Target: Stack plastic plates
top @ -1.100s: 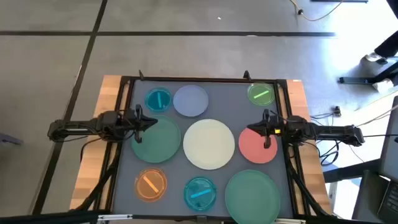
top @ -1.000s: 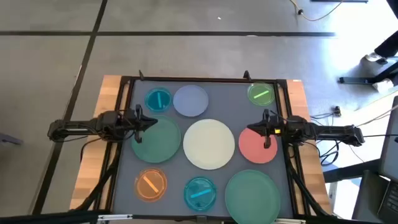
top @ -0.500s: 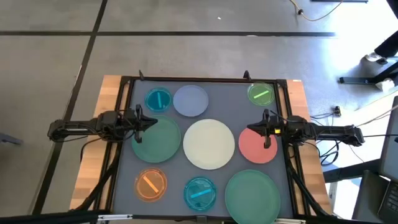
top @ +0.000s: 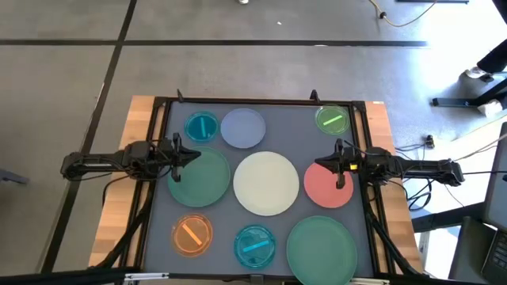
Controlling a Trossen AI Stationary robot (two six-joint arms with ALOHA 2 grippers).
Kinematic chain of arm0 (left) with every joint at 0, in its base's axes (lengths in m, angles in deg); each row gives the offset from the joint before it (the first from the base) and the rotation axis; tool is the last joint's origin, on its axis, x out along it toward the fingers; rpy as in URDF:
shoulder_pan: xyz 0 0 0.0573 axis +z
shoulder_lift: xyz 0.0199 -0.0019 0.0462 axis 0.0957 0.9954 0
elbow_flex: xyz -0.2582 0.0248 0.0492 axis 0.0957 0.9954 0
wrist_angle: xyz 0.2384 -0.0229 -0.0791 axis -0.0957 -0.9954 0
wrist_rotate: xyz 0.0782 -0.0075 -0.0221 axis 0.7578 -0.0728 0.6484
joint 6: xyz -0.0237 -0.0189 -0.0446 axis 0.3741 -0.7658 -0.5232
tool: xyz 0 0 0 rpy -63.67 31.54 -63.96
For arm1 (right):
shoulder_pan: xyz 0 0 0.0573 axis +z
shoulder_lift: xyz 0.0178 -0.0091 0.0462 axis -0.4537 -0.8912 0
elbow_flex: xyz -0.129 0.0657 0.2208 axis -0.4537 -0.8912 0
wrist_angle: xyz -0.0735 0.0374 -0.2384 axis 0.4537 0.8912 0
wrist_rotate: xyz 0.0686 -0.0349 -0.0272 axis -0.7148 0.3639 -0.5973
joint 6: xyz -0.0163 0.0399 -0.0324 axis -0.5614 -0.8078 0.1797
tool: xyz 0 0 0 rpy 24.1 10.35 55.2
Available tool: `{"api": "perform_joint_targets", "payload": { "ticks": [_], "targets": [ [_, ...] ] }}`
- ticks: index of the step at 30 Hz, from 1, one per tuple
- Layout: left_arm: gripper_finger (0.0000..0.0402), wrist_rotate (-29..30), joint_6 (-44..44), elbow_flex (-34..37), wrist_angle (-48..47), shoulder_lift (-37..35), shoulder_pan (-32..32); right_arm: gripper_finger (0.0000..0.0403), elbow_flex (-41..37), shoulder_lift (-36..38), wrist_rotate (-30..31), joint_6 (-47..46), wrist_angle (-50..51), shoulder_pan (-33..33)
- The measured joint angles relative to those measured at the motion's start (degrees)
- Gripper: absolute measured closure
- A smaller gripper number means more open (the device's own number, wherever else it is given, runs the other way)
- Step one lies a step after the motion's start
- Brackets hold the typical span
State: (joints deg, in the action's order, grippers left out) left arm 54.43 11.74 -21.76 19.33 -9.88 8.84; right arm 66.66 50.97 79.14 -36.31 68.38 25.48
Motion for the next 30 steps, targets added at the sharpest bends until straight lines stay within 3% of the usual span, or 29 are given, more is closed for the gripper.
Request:
{"api": "perform_joint_targets", "payload": {
  "ticks": [20, 25, 30],
  "targets": [
    [0.0390, 0.63, 1.60, 0.02, 0.18, 0.00, -0.02, 0.0400, 0.00, 0.02, 0.00, -0.01, -0.01, 0.00],
    [0.0390, 7.47, 5.62, 0.01, 7.16, 0.00, 0.00, 0.0400, -0.07, 0.00, 0.16, 0.05, -0.91, -0.02],
    [0.0390, 3.21, 0.65, 0.00, 13.67, 0.03, 0.00, 0.0400, -0.09, 0.01, 3.94, 0.61, -2.43, -0.02]
  ]
}}
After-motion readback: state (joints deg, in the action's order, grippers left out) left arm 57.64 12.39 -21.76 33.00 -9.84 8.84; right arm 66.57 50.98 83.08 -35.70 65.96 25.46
